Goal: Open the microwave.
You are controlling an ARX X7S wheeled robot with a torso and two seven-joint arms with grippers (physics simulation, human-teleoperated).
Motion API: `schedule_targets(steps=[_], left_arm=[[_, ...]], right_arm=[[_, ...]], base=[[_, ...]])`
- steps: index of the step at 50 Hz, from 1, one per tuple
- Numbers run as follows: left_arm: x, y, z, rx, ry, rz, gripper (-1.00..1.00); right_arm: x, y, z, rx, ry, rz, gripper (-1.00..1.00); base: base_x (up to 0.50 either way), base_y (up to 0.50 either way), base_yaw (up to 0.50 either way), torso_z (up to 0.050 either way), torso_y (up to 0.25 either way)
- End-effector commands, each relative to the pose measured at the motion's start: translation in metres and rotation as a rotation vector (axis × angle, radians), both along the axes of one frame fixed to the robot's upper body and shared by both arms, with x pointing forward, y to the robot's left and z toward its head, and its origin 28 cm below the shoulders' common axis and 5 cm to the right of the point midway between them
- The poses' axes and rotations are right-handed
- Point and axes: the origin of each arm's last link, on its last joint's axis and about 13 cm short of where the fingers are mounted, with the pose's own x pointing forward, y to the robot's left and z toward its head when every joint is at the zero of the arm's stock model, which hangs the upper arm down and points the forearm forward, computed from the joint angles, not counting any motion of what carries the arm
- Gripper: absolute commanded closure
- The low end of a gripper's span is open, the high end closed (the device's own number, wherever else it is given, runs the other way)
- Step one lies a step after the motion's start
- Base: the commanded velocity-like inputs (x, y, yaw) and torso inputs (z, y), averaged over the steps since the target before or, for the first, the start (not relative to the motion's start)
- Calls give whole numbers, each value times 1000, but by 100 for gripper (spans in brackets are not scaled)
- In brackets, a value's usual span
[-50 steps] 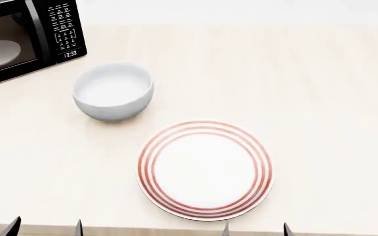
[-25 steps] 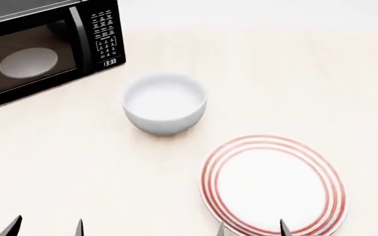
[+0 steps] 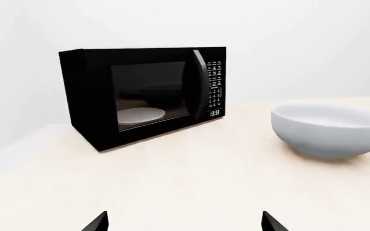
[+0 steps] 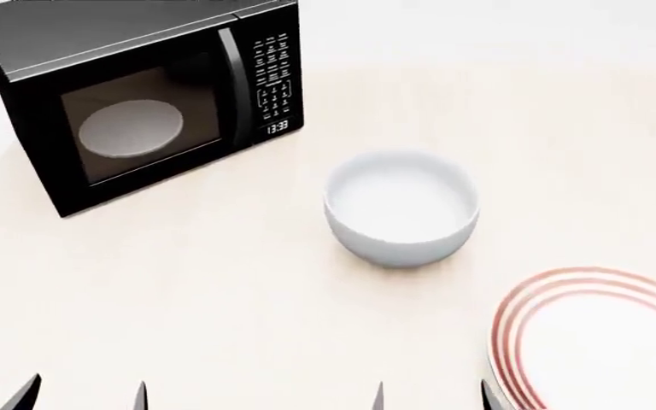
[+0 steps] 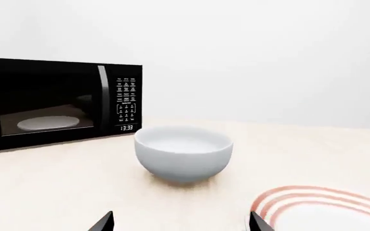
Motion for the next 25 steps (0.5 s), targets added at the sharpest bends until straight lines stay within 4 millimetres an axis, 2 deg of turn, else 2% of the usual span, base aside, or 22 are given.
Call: schedule_targets(steps=[1, 13, 25], left_arm=[[0, 0, -1, 1, 2, -1, -100], [-1, -1, -1, 2, 1, -4, -100], [-1, -1, 0, -1, -10, -15, -100]], right_arm=[[0, 0, 0, 2, 2, 6, -100], [-1, 1, 0, 6, 3, 13, -100], [-1, 0, 0, 19, 4, 13, -100]], base=[[168, 445, 0, 0, 0], [194, 445, 0, 0, 0], [307, 409, 0, 0, 0]])
